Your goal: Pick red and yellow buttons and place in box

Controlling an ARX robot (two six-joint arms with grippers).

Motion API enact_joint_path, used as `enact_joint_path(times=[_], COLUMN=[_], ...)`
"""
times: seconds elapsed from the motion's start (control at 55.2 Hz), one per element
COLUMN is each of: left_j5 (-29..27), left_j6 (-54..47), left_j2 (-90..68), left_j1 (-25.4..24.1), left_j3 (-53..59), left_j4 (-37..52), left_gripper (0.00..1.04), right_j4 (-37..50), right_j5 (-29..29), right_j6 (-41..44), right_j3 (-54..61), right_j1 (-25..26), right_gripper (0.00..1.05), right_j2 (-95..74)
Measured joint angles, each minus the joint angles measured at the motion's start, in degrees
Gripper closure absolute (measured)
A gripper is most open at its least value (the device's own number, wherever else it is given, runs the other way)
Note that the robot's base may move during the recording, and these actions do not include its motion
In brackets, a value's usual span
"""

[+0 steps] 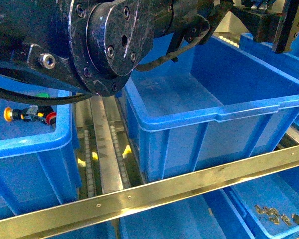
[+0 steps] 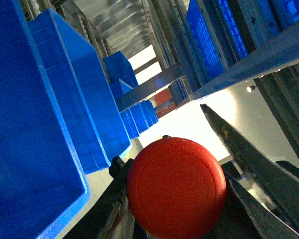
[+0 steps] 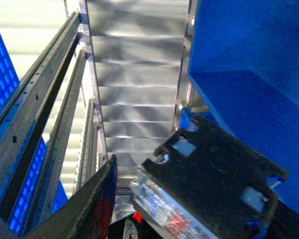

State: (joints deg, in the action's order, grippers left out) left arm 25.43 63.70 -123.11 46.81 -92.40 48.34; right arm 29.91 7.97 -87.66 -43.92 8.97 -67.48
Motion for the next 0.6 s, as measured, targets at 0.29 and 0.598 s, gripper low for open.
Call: enact_joint_path(times=[0.29,0.598], left_j5=[-0.7,-5.7], left_j6=[0.6,-5.7], left_j2=[1.0,5.6], left_j1=[0.0,-1.3], left_j3=[0.7,7.7], left_j4=[-0.4,-0.8], left_gripper=[0.72,0.29], right_j4=[-0.2,1.0], right_j5=[-0.2,-1.0], right_j6=[-0.6,2.6], right_j3=[0.0,0.0], right_j1=[0.0,2.6], right_gripper=[0.63,0.63], right_j2=[-0.2,-1.6])
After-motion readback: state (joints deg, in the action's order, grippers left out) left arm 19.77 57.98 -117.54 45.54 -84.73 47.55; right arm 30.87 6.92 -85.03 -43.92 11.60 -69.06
